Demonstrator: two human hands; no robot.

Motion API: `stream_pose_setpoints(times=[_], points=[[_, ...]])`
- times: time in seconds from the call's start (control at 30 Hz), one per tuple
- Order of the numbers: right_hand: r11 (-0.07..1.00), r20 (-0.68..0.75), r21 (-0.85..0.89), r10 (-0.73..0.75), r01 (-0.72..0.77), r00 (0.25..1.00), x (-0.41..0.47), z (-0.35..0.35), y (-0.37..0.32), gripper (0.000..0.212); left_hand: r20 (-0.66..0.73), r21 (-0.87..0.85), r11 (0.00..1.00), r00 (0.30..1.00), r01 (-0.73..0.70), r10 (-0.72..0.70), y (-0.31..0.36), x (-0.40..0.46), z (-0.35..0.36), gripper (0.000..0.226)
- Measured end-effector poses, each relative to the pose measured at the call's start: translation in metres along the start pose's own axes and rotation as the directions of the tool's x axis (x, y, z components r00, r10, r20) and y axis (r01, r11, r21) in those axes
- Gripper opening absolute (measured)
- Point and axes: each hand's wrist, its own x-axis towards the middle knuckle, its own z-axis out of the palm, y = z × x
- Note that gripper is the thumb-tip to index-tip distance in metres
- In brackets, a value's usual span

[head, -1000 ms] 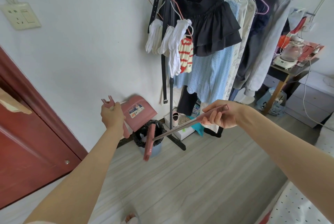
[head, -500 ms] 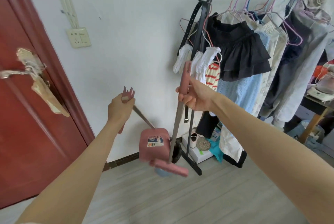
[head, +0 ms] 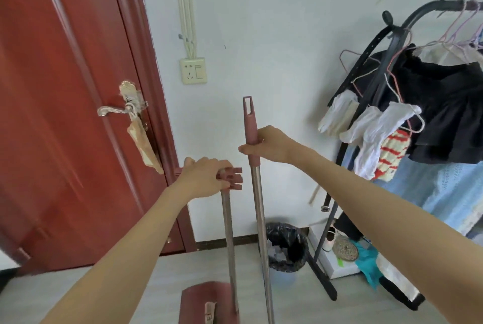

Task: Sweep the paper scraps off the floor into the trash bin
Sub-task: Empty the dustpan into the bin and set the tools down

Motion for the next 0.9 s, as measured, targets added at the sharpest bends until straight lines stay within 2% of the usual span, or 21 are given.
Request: stream_pose_setpoints(times=[0.03,0.1,0.17,0.23,0.33,0.53,0.63,0.77,0.9], points=[[0.980,0.011,0.196,-0.029,0.026,1.000,0.006,0.006,-0.006,0.023,0.003,-0.003,1.000,1.000,-0.006,0.006,-0.004,0.006,-0.001,0.028],[0.835,-0.015,0.547,-0.060,0.059,0.998,0.023,0.017,-0.019,0.016,0.025,-0.032,0.999,1.000,-0.007,0.008,-0.015,0.019,-0.005,0.024],[0.704,-0.083,0.705,-0.041,0.088,0.996,0.045,0.025,-0.031,0.030,0.071,-0.074,0.997,0.997,-0.023,0.028,-0.026,0.033,-0.009,0.025],[0.670,-0.120,0.733,-0.041,0.116,0.992,0.066,0.031,-0.046,0.045,0.134,-0.089,0.996,0.990,-0.026,0.037,-0.037,0.044,-0.014,0.038],[0.611,-0.142,0.779,-0.044,0.139,0.989,0.097,0.041,-0.065,0.052,0.157,-0.091,0.996,0.987,-0.015,0.030,-0.060,0.065,-0.022,0.051],[0.495,-0.204,0.851,0.010,0.172,0.979,0.141,0.058,-0.077,0.052,0.013,-0.129,0.991,0.999,0.040,-0.039,-0.092,0.095,-0.014,0.058],[0.470,-0.233,0.861,0.022,0.196,0.972,0.154,0.063,-0.079,0.051,-0.059,-0.109,0.992,0.996,0.059,-0.066,-0.102,0.103,-0.009,0.063],[0.470,-0.233,0.858,-0.003,0.207,0.972,0.177,0.069,-0.084,0.047,-0.214,-0.081,0.995,0.974,0.063,-0.079,-0.112,0.119,-0.001,0.059],[0.448,-0.198,0.871,-0.052,0.200,0.979,0.201,0.071,-0.084,0.046,-0.289,-0.102,0.994,0.956,0.027,-0.056,-0.116,0.133,0.000,0.041]])
